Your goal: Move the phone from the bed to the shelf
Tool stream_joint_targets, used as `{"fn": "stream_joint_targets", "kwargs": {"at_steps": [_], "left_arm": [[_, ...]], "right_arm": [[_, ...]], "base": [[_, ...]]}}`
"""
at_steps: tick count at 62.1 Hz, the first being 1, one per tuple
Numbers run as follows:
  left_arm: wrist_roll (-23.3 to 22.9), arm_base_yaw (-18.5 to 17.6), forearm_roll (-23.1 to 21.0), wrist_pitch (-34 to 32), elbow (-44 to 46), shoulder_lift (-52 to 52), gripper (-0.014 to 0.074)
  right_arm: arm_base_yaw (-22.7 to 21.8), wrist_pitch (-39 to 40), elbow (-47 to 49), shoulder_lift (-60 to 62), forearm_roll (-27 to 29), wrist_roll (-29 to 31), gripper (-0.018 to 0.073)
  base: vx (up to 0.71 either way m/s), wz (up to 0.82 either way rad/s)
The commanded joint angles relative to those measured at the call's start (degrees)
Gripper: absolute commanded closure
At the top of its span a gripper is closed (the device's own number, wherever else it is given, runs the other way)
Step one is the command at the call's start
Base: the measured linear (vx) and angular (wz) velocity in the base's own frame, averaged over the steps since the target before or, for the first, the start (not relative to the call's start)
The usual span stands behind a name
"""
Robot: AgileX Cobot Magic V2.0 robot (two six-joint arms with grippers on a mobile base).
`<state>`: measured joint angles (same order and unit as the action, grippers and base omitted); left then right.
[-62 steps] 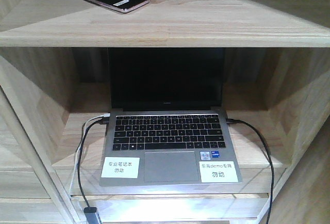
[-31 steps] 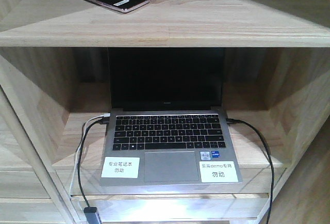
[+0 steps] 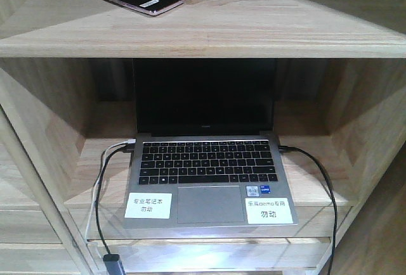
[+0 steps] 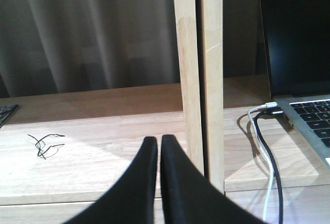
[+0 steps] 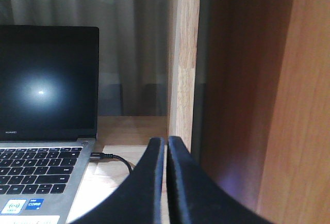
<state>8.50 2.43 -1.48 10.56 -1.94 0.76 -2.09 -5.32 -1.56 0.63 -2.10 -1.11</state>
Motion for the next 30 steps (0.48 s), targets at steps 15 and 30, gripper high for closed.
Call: {"fn": "stream_joint_targets", "kwargs": {"at_steps": [15,30], "left_arm": [[-0.3,-0.2,-0.5,-4.1,1.2,0.8,0.0595],[-0.3,-0.2,-0.5,-4.1,1.2,0.8,0.0595]], "right_arm": [[-0.4,4.4,-0.3,0.7,0.0,0.3,0.0566],[-0.4,4.4,-0.3,0.7,0.0,0.3,0.0566]], "base": [[0.00,0.00],[0.00,0.00]]}}
